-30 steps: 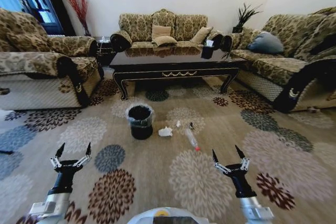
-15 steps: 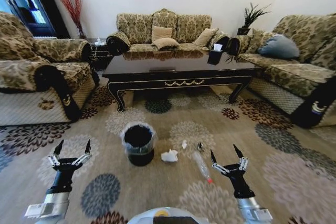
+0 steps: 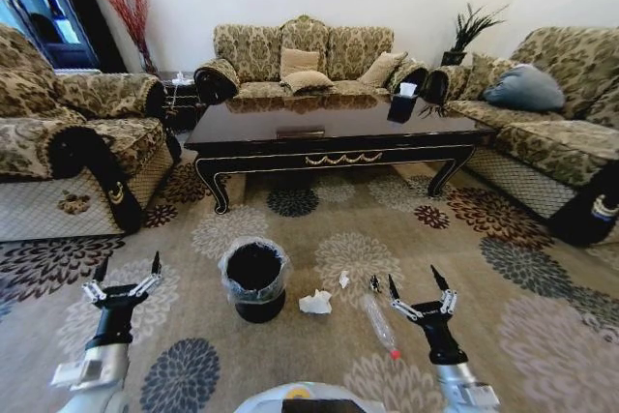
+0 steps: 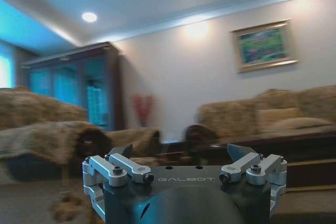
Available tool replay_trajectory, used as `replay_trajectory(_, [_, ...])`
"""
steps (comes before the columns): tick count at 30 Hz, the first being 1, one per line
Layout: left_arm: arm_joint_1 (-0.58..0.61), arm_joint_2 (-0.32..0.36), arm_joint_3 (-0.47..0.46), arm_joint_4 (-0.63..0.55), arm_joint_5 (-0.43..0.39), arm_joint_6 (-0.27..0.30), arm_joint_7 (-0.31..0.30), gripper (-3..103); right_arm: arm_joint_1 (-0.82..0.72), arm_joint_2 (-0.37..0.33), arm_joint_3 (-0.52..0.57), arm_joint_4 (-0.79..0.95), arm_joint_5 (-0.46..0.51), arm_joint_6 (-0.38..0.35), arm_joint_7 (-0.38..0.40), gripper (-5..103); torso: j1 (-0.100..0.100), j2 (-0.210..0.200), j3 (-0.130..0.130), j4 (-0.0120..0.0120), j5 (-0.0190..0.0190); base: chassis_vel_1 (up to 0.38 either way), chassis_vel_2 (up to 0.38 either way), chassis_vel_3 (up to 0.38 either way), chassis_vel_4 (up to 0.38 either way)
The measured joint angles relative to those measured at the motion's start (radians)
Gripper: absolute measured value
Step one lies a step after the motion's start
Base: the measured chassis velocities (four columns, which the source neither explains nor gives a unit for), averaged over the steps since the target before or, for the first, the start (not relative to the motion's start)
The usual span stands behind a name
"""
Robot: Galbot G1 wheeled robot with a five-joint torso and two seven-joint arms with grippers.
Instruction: Move to the front of the table and pick up the trash from the floor, then place it into the trash bin.
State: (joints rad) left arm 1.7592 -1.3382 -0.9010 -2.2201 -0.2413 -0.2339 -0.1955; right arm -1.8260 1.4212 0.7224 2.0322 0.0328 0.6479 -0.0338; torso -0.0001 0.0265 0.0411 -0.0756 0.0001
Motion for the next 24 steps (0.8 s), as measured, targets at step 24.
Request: replay_trajectory(24, [-0.274, 0.176, 0.244, 0.070, -0.607, 0.877, -0.171, 100, -0.006, -0.013, -0.073, -0.016, -0.020, -0.161, 0.156, 100, 0.000, 0.000, 0.000, 0.0003, -0.0002, 0.000, 0.000, 0.000, 0.000])
